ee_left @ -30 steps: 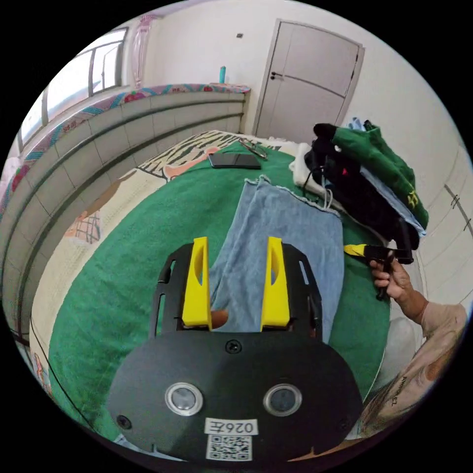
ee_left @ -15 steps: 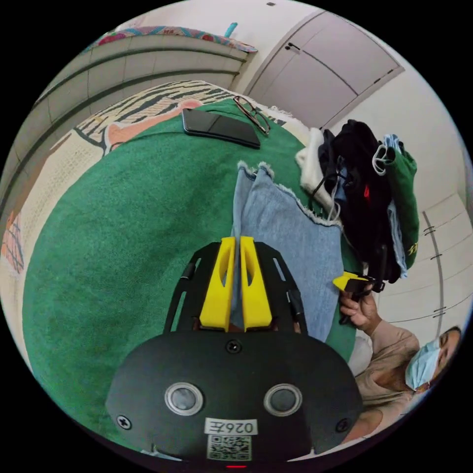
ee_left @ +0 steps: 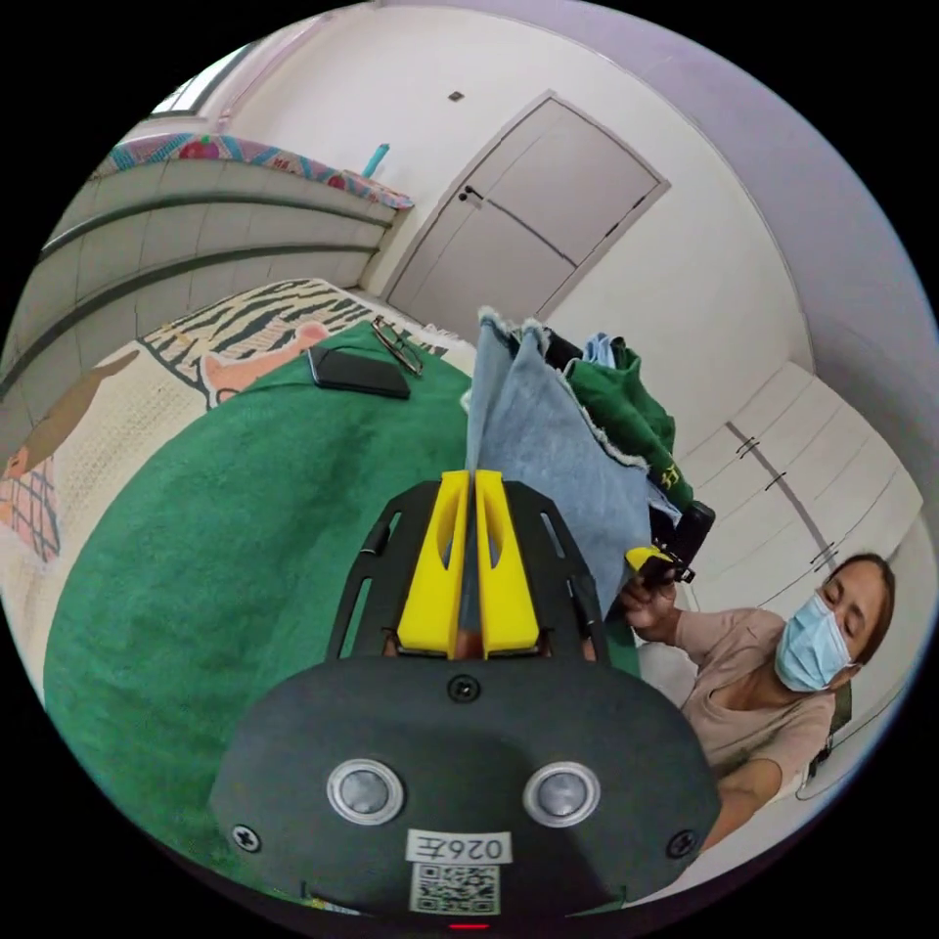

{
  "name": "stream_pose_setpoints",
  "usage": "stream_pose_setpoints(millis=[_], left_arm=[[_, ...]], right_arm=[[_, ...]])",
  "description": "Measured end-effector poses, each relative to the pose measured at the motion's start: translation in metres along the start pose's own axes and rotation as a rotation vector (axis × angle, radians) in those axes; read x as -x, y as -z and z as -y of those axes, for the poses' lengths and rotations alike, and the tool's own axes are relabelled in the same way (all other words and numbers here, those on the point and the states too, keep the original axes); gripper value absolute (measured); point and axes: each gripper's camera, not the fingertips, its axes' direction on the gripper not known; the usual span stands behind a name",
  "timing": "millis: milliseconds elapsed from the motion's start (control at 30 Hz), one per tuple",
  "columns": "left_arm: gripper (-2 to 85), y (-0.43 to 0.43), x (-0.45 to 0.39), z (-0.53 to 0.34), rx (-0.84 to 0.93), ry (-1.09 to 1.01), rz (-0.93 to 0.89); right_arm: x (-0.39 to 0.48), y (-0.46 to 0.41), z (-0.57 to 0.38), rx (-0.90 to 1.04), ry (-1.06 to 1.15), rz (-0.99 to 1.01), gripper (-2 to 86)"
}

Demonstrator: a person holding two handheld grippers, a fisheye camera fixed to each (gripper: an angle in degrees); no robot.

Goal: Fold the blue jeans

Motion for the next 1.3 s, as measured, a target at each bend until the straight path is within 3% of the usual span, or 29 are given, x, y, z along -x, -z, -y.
stream_pose_setpoints(millis=[200, 367, 533, 600, 767, 833, 900, 1000, 1100, 1200, 1300], left_arm=[[-0.6, 0.096, -0.003, -0.078, -0.043, 0.043, 0.135], [-0.9, 0.163, 0.021, -0.176, -0.105, 0.361, 0.395], [-1.0, 0.235, 0.006, -0.259, -0.417, 0.469, 0.324], [-1.0, 0.236, -0.01, -0.259, -0.429, 0.429, 0.337], [-1.0, 0.168, -0.052, -0.225, -0.262, 0.243, 0.321], [-1.0, 0.107, -0.053, -0.216, 0.054, 0.223, 0.381], [-1.0, 0.074, -0.041, -0.222, 0.261, 0.305, 0.445], [-1.0, 0.095, -0.05, -0.225, 0.085, 0.371, 0.342], [-0.9, 0.1, -0.076, -0.208, -0.057, 0.337, 0.334], [-0.9, 0.069, -0.095, -0.172, -0.017, 0.272, 0.33], [-0.4, 0.019, -0.098, -0.135, 0.098, 0.27, 0.369]], right_arm=[[0.158, -0.07, 0.031, 0.185, 0.476, 0.031, -1.0], [0.243, -0.198, 0.009, 0.67, 0.576, 0.257, 4.1], [0.254, -0.211, 0.034, 0.769, 0.471, 0.367, 8.0], [0.249, -0.205, 0.047, 0.749, 0.432, 0.338, 6.6], [0.222, -0.233, 0.059, 0.754, 0.159, 0.18, 1.7], [0.217, -0.264, 0.041, 0.944, 0.157, 0.118, 0.0], [0.208, -0.266, 0.043, 0.94, 0.098, 0.149, -0.4], [0.19, -0.224, 0.06, 0.753, -0.056, 0.216, -0.5], [0.161, -0.18, 0.072, 0.567, -0.131, 0.046, 0.7], [0.128, -0.165, 0.079, 0.505, -0.194, -0.072, 4.8], [0.101, -0.178, 0.076, 0.587, -0.313, 0.09, 9.6]])
